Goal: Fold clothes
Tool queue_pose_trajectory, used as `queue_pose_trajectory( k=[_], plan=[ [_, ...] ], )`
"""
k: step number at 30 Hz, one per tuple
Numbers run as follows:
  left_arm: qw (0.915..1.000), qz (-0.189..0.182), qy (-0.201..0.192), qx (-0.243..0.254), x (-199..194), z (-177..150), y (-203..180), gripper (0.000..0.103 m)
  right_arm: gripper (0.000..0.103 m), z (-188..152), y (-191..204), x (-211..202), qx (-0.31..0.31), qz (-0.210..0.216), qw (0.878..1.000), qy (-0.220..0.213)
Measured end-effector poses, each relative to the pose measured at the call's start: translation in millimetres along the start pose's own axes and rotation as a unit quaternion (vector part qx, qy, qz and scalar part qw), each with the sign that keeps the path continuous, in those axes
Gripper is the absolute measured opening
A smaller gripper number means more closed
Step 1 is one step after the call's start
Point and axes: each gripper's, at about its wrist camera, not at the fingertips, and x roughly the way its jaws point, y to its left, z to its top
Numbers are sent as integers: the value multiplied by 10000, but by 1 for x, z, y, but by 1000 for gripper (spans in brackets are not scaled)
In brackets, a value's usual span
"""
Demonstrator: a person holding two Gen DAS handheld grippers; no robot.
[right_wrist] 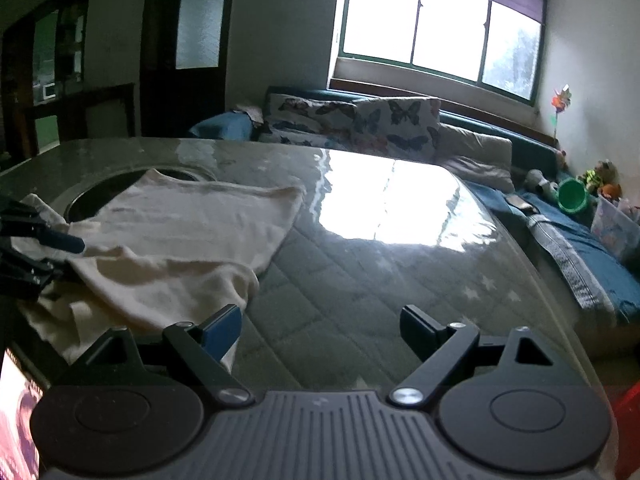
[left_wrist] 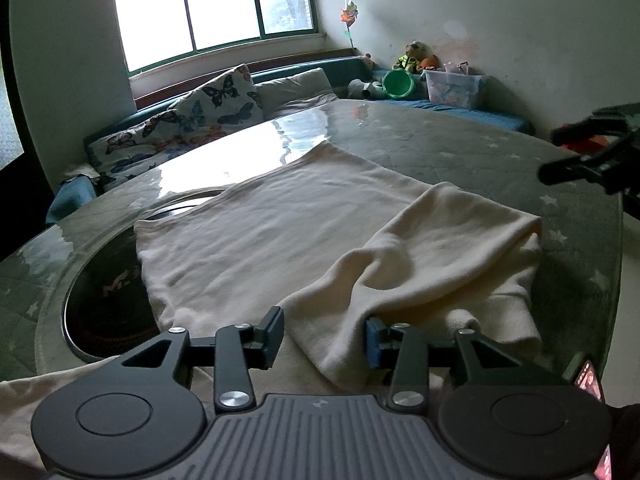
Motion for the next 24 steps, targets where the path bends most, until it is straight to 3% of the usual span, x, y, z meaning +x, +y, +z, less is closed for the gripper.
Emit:
queue_pose_trajectory(
  k=[12,24],
  plan=[
    [10000,15,-10,-37,-4,-1,1,48,88,19,16,50,-26,110,9999,79],
    [10000,-10,-22,-82,-7,0,3,49,89,10,18,71,-54,23,9994,337]
  ],
)
